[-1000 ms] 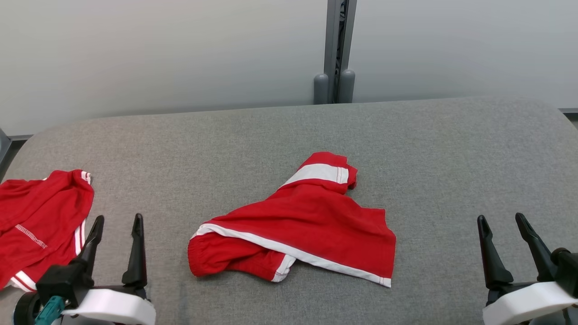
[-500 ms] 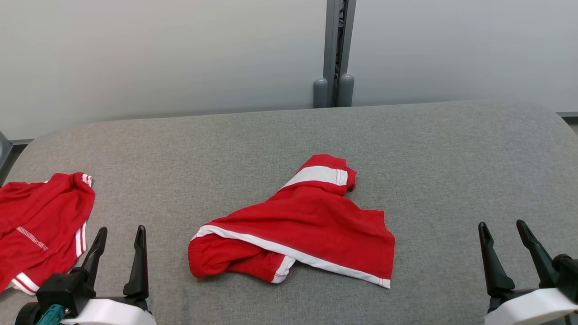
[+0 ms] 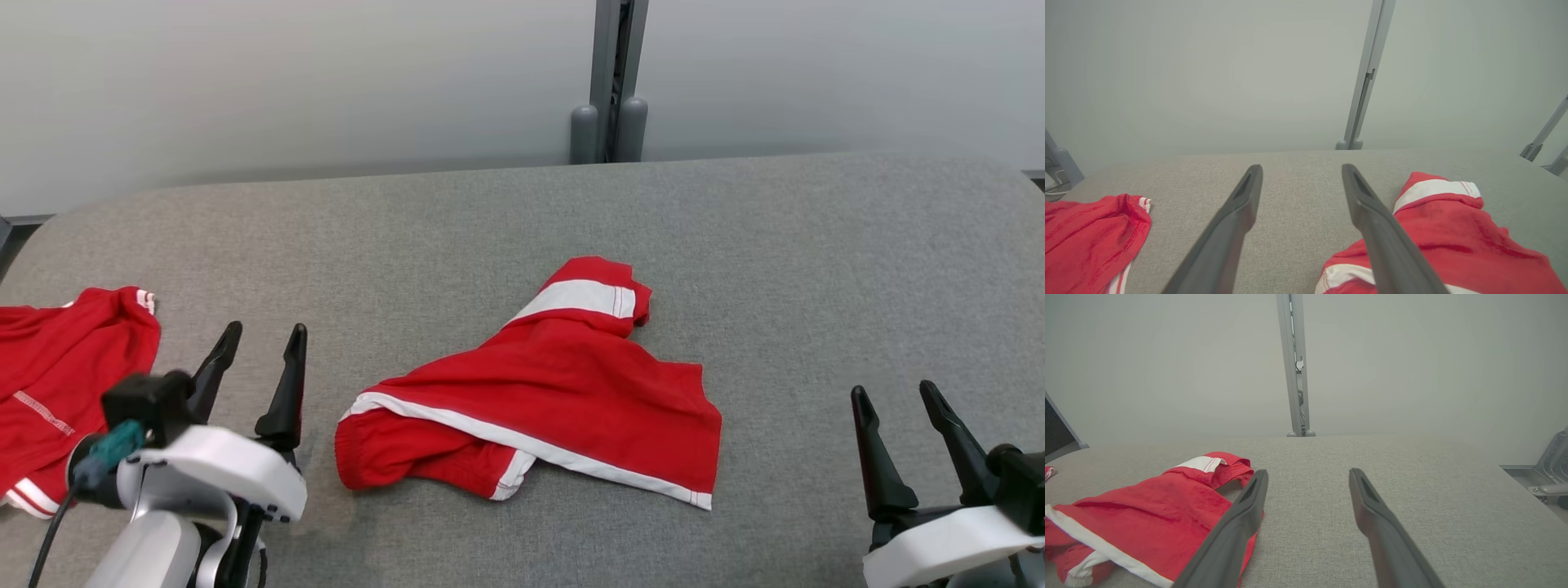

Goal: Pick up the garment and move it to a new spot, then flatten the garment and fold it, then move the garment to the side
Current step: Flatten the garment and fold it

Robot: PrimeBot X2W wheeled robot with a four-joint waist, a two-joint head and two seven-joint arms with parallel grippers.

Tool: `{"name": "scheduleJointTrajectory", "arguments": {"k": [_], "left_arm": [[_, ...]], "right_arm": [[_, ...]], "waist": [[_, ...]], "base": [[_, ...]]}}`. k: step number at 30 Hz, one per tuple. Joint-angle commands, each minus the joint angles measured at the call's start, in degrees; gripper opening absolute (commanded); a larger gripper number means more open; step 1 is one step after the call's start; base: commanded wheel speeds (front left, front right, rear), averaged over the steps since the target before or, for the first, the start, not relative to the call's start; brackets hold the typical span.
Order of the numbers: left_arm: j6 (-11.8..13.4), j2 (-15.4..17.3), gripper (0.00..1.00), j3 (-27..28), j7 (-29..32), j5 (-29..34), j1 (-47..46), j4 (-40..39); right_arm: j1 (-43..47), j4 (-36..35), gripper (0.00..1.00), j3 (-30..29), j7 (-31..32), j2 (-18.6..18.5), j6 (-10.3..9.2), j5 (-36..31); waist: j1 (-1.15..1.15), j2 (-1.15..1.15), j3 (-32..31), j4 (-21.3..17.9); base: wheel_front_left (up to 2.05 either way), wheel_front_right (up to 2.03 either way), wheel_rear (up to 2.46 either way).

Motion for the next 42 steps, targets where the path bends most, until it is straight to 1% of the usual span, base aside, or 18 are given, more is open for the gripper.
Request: {"name": "scheduleJointTrajectory", "arguments": {"k": [1, 2, 3, 4, 9, 15, 19, 20, 21, 22, 23, 24, 25, 31, 35, 38, 42], "left_arm": [[-1.0, -0.2, 1.00, -0.3, 0.8, -1.0, -1.7, 1.4], [-1.9, -0.4, 1.00, -0.6, 1.7, -1.5, -2.8, 3.1], [-3.7, -1.0, 1.00, -1.3, 3.4, -2.7, -5.0, 6.7], [-4.6, -1.3, 1.00, -1.8, 4.3, -3.4, -5.7, 8.5], [-7.8, -2.5, 1.00, -3.4, 8.5, -5.9, -8.2, 16.8], [-10.1, -2.9, 1.00, -4.4, 10.2, -7.2, -8.8, 21.7], [-10.8, -3.2, 1.00, -5.2, 11.4, -7.8, -8.7, 23.4], [-11.2, -3.2, 0.83, -5.5, 11.7, -8.0, -8.8, 24.2], [-11.4, -3.3, 0.63, -5.7, 11.9, -8.1, -8.8, 24.5], [-11.4, -3.3, 0.63, -5.7, 11.9, -8.1, -8.8, 24.5], [-11.6, -3.5, 0.42, -5.9, 12.1, -8.3, -8.8, 24.8], [-11.9, -3.7, 0.05, -6.0, 12.4, -8.7, -8.8, 24.9], [-12.1, -3.8, 0.00, -6.1, 12.6, -8.8, -8.8, 25.2], [-12.9, -3.9, 0.00, -7.4, 13.3, -9.0, -8.4, 25.9], [-11.7, -3.4, 0.00, -7.1, 10.7, -7.8, -8.8, 25.6], [-10.9, -3.2, 0.00, -6.9, 9.1, -7.3, -9.0, 25.1], [-10.5, -3.2, 0.00, -7.2, 8.7, -6.9, -9.7, 24.4]], "right_arm": [[-0.8, 0.2, 1.00, 0.1, -0.3, -0.3, 0.01, 0.1], [-0.9, 0.2, 1.00, 0.3, -0.5, -0.3, 0.01, 0.1], [-1.1, 0.5, 1.00, 0.8, -0.6, -0.3, 0.01, 0.3], [-1.3, 0.5, 1.00, 1.1, -0.9, -0.3, 0.01, 0.4], [-1.8, 1.3, 1.00, 1.6, -1.3, -0.3, 0.01, 0.7], [-1.8, 1.9, 1.00, 1.6, -1.6, -0.3, 0.01, 1.0], [-2.0, 2.1, 1.00, 1.8, -1.9, -0.3, 0.01, 1.2], [-2.3, 2.3, 1.00, 1.9, -2.0, -0.3, 0.01, 1.3], [-2.4, 2.3, 1.00, 1.9, -2.0, -0.3, 0.01, 1.3], [-2.4, 2.3, 1.00, 1.9, -2.0, -0.3, 0.01, 1.3], [-2.4, 2.4, 1.00, 1.9, -2.0, -0.3, 0.01, 1.4], [-2.5, 2.5, 1.00, 2.0, -2.1, -0.3, 0.01, 1.4], [-2.6, 2.5, 1.00, 2.0, -2.2, -0.3, 0.01, 1.5], [-2.9, 3.2, 1.00, 2.2, -2.5, -0.3, 0.01, 1.8], [-3.0, 3.8, 1.00, 2.6, -2.7, -0.3, 0.01, 2.0], [-2.8, 4.5, 1.00, 4.4, -2.1, -0.3, 0.01, 1.2], [-2.2, 7.9, 1.00, 8.6, -1.3, -0.3, 0.01, 1.3]], "waist": [[0.00, 0.00, 0.6, -0.3], [0.00, 0.00, 1.0, -0.6], [0.00, 0.00, 1.6, -1.1], [0.00, 0.00, 1.9, -1.3], [0.00, 0.00, 3.0, -2.3], [0.00, 0.00, 3.7, -2.6], [0.00, 0.00, 3.8, -2.8], [0.00, 0.00, 4.0, -2.9], [0.00, 0.00, 4.1, -2.9], [0.00, 0.00, 4.1, -2.9], [0.00, 0.00, 4.1, -2.9], [0.00, 0.00, 4.2, -2.9], [0.00, 0.00, 4.3, -2.9], [0.00, 0.00, 4.7, -2.9], [0.00, 0.00, 4.8, -2.8], [0.00, 0.00, 4.8, -2.6], [0.00, 0.00, 5.3, -1.8]], "base": [[0.00, 0.00, 0.00], [0.00, 0.00, 0.00], [0.00, 0.00, 0.00], [0.00, 0.00, 0.00], [0.00, 0.00, 0.00], [0.00, 0.00, 0.00], [0.00, 0.00, 0.00], [0.00, 0.00, 0.00], [0.00, 0.00, 0.00], [0.00, 0.00, 0.00], [0.00, 0.00, 0.00], [0.00, 0.00, 0.00], [0.00, 0.00, 0.00], [0.00, 0.00, 0.00], [0.00, 0.00, 0.00], [0.00, 0.00, 0.00], [0.00, 0.00, 0.00]]}}
